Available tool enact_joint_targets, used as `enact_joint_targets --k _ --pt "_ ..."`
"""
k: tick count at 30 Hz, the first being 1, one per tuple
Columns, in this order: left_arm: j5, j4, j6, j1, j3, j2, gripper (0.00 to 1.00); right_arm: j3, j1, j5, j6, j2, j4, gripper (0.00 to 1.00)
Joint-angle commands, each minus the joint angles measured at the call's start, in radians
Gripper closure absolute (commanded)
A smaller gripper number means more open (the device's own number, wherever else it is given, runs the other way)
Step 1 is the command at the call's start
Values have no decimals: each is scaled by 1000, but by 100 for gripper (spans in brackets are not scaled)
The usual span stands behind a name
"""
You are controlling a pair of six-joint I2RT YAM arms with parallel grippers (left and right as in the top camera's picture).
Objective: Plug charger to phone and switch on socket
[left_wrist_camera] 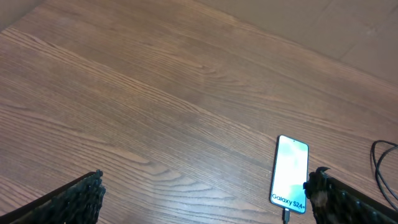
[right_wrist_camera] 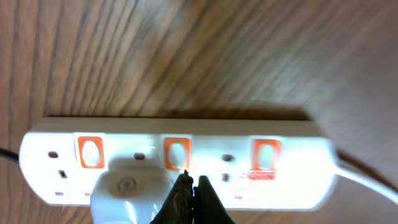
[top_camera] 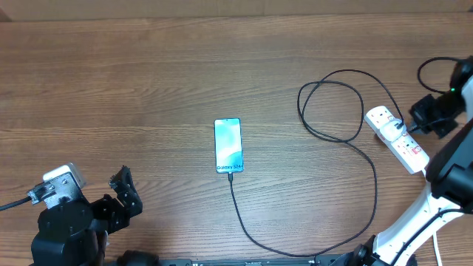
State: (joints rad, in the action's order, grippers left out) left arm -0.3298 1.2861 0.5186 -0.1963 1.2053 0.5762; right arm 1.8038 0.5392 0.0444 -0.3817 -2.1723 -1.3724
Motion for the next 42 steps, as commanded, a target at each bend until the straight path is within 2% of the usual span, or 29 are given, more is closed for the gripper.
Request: enact_joint_targets --k 1,4,25,35,42 --pt "-10 -4 13 -7 -4 -2 0 94 21 6 81 -1 -59 96" --pt "-10 -4 13 -7 -4 -2 0 100 17 20 124 -1 -98 96" --pt "13 -4 13 -7 -4 -2 0 77 -14 18 128 -64 -65 96" --pt "13 -3 13 -7 -4 -2 1 0 -32 25 128 -65 -10 96" --pt "13 -3 13 -7 -4 -2 1 -134 -62 24 110 -66 106 96"
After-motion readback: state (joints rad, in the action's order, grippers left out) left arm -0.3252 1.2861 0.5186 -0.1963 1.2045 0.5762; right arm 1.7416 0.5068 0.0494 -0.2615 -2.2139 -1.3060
